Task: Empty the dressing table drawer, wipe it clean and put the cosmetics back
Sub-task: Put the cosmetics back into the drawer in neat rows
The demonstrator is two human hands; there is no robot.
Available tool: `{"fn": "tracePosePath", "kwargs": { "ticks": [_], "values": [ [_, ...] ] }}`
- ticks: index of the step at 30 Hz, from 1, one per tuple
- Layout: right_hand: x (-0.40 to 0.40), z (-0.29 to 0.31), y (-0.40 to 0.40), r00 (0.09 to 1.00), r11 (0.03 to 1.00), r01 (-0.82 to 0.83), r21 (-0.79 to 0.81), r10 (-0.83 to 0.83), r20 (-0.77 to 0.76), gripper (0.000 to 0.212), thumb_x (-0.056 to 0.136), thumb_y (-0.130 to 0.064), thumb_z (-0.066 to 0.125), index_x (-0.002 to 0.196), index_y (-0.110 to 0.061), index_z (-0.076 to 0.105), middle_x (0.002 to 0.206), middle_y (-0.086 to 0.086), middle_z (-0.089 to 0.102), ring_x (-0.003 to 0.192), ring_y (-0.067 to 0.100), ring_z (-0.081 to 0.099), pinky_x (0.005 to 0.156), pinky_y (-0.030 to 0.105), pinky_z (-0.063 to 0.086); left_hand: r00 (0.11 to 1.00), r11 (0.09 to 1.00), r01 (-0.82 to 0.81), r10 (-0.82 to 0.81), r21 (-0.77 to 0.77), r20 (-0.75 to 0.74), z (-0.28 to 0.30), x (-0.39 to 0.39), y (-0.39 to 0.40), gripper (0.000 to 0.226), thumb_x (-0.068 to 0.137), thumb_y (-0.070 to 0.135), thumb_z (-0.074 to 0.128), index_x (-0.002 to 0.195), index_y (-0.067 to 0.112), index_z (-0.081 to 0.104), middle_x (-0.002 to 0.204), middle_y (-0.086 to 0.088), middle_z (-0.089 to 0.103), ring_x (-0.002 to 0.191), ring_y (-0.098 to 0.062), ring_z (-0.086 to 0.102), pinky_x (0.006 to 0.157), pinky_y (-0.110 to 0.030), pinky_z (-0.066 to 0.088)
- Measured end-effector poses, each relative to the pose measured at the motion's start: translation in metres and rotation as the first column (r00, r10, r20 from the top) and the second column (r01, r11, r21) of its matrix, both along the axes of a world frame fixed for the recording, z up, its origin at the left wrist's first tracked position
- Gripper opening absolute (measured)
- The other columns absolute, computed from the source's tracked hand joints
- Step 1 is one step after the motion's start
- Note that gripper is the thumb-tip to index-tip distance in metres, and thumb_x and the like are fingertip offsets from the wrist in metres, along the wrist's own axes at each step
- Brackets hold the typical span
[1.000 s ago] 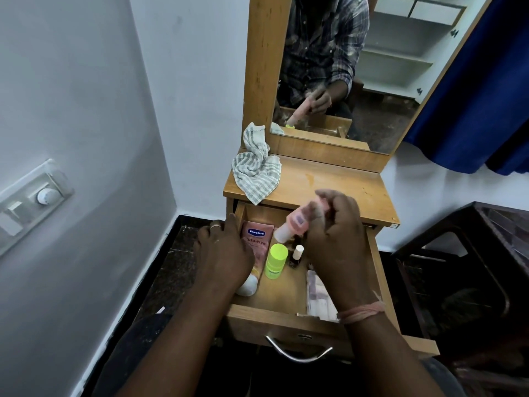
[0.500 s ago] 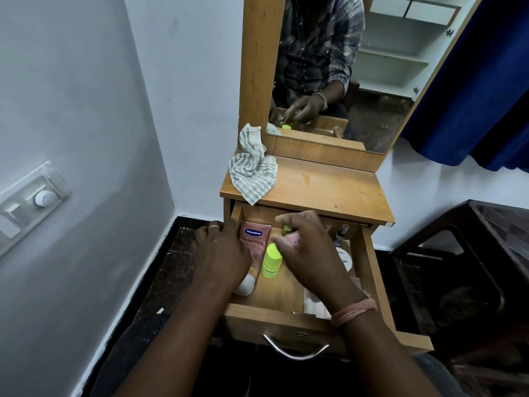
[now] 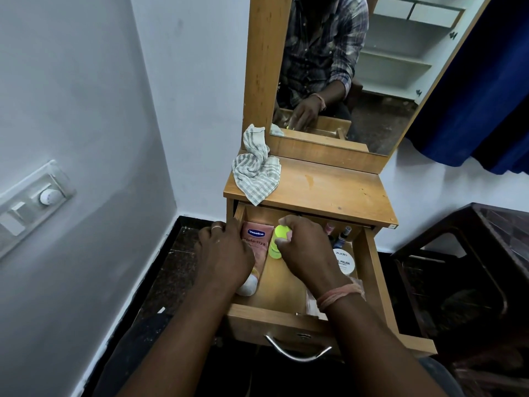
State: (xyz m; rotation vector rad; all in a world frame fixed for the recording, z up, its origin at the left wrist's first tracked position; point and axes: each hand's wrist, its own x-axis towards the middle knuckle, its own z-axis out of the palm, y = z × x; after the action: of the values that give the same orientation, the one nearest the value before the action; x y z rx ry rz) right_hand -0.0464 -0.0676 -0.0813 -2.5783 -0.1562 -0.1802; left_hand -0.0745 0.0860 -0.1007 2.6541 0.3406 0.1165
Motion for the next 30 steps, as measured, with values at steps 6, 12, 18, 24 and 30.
{"fn": "tracePosePath", "kwargs": {
  "ticks": [6,12,18,24,30],
  "values": [
    [0.011,0.0,0.01,0.999,0.999,0.034,-0.043,-0.034,0.007,0.035,0.089,-0.021,0.071,0.124,-0.017,0.067,0.12,0.004,0.069,0.108,0.022,0.063,0.09,0.039,0.054,1.0,1.0,-0.003,0.003,0.002,-0.008,0.001,-0.001,0.0,0.052,0.098,0.031,0.053,0.148,0.023,0.041,0.149,-0.012,0.047,0.14,-0.035,0.035,0.109,-0.046,0.034],
    [0.006,-0.004,0.008,0.999,0.999,0.041,-0.004,-0.041,-0.016,0.046,0.091,-0.027,0.072,0.135,-0.02,0.06,0.131,0.003,0.064,0.117,0.021,0.06,0.094,0.038,0.051,1.0,1.0,0.005,-0.005,0.012,0.007,-0.004,0.001,0.001,0.048,0.097,0.031,0.053,0.143,0.022,0.045,0.143,-0.013,0.051,0.134,-0.035,0.039,0.106,-0.047,0.036],
    [-0.018,0.012,0.002,0.993,0.869,0.111,0.483,-0.073,-0.096,0.008,0.09,-0.031,0.069,0.096,-0.028,0.065,0.097,-0.007,0.068,0.083,0.011,0.065,0.067,0.039,0.058,1.0,1.0,-0.001,0.001,0.011,0.009,-0.003,0.001,0.0,0.047,0.096,0.031,0.053,0.142,0.022,0.046,0.142,-0.014,0.051,0.134,-0.036,0.039,0.105,-0.048,0.036],
    [-0.029,0.003,-0.003,0.923,0.606,0.288,0.741,0.031,-0.384,0.035,0.065,-0.027,0.064,0.1,-0.028,0.061,0.105,0.011,0.063,0.09,0.025,0.059,0.077,0.046,0.053,1.0,1.0,-0.004,0.004,-0.006,0.011,-0.002,0.0,-0.001,0.045,0.095,0.03,0.054,0.139,0.019,0.049,0.138,-0.016,0.053,0.131,-0.037,0.04,0.104,-0.048,0.036],
    [-0.031,0.001,-0.006,0.925,0.55,0.162,0.819,0.204,-0.32,0.043,0.082,-0.018,0.064,0.121,-0.031,0.051,0.121,0.017,0.059,0.094,0.024,0.06,0.088,0.051,0.056,1.0,1.0,0.006,-0.005,-0.021,0.015,-0.003,-0.001,0.0,0.043,0.095,0.029,0.055,0.137,0.019,0.05,0.138,-0.016,0.053,0.131,-0.038,0.039,0.105,-0.048,0.036]
  ]
}}
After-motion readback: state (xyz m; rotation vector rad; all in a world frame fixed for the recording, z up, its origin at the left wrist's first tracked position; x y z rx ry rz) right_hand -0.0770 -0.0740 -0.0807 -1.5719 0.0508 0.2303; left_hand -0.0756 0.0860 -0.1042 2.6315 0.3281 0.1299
